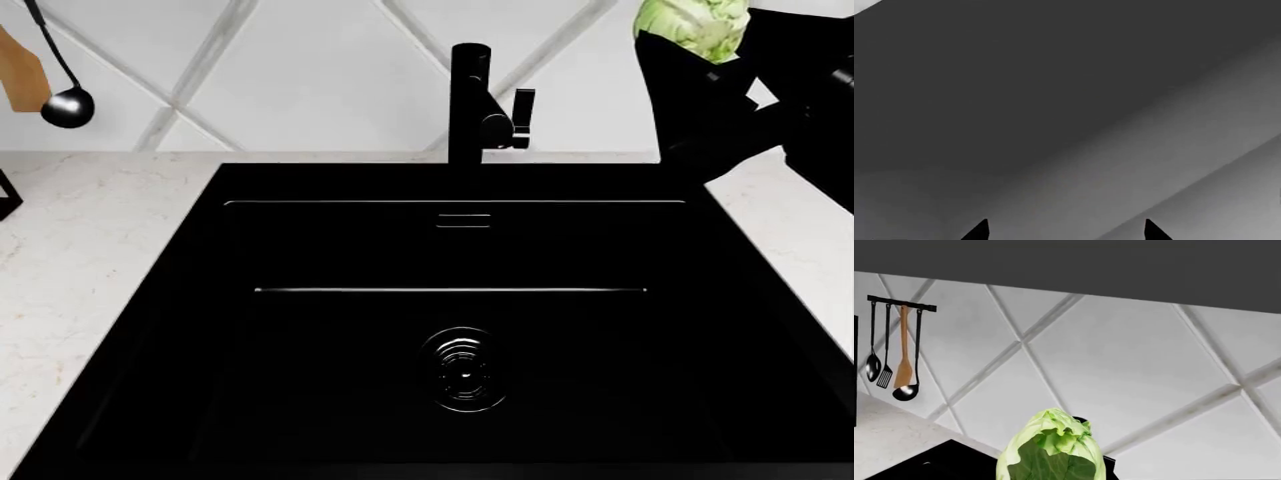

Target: Pick the lemon, brussel sprout from the counter and place them in the cabinet. Then close the cabinet.

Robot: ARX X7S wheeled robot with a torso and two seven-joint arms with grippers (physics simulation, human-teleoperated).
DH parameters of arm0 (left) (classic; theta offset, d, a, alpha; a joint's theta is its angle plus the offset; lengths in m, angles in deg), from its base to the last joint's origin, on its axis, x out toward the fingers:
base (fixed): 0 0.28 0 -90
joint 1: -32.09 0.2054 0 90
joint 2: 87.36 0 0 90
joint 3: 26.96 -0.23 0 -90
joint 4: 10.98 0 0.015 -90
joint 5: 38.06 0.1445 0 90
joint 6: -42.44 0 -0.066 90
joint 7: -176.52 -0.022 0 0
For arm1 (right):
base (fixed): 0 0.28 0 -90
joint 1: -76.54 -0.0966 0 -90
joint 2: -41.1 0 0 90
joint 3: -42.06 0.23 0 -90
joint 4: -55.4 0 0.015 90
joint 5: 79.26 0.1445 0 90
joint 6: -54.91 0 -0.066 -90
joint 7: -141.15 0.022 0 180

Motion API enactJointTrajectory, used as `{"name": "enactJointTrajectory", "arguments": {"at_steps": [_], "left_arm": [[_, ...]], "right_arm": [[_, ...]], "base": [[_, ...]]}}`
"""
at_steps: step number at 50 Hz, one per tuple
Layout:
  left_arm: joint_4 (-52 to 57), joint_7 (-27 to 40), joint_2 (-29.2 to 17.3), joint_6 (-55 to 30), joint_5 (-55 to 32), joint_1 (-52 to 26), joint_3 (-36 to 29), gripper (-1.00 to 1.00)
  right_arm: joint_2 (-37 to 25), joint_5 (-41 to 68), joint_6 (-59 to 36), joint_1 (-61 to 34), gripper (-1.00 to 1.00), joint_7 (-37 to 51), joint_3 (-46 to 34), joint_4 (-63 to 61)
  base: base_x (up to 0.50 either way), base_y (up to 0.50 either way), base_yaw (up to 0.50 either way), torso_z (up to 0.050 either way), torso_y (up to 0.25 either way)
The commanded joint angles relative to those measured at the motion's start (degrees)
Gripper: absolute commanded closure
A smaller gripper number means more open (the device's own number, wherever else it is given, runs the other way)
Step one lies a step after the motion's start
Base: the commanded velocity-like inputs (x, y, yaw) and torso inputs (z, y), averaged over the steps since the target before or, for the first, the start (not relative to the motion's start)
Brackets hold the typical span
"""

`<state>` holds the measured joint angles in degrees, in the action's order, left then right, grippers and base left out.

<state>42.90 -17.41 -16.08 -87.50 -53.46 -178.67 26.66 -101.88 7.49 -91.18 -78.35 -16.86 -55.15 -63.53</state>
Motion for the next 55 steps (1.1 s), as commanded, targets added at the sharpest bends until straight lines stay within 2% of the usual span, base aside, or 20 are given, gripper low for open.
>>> {"name": "enactJointTrajectory", "arguments": {"at_steps": [1, 9, 28, 35, 43, 55], "left_arm": [[15.2, 3.7, -5.1, -5.8, -5.9, 5.2, 2.6, -1.00], [27.5, 6.8, -8.7, -9.1, -8.2, 8.5, 5.6, -1.00], [40.1, 8.4, -12.2, -10.3, -7.4, 6.9, 6.0, -1.00], [48.0, 7.2, -13.7, -11.6, -13.1, 7.9, 11.5, -1.00], [52.8, 5.8, -13.4, -12.4, -20.7, 9.8, 18.1, -1.00], [58.6, 5.3, -14.2, -11.4, -26.1, 13.5, 23.3, -1.00]], "right_arm": [[-0.9, -0.8, 0.5, 0.8, 1.00, -0.6, 1.0, -0.4], [-1.1, -0.6, 0.6, 0.7, 1.00, -0.5, 1.0, -0.4], [-1.5, 0.1, 0.5, 0.4, 1.00, -0.1, 1.0, -0.5], [-2.0, 1.4, 0.5, 0.1, 1.00, 0.5, 1.4, -0.9], [-2.1, 1.3, 0.9, 0.8, 1.00, 0.5, 1.6, -1.3], [-3.4, 1.6, 1.6, 2.0, 1.00, 0.2, 3.0, -1.4]], "base": [[0.00, 0.00, 0.00, 0.000, 0.000], [0.00, 0.00, 0.00, 0.000, 0.000], [0.00, 0.00, 0.00, 0.000, 0.000], [0.00, 0.00, 0.00, 0.000, 0.000], [0.00, 0.00, 0.00, 0.000, 0.000], [0.00, 0.00, 0.00, 0.000, 0.000]]}}
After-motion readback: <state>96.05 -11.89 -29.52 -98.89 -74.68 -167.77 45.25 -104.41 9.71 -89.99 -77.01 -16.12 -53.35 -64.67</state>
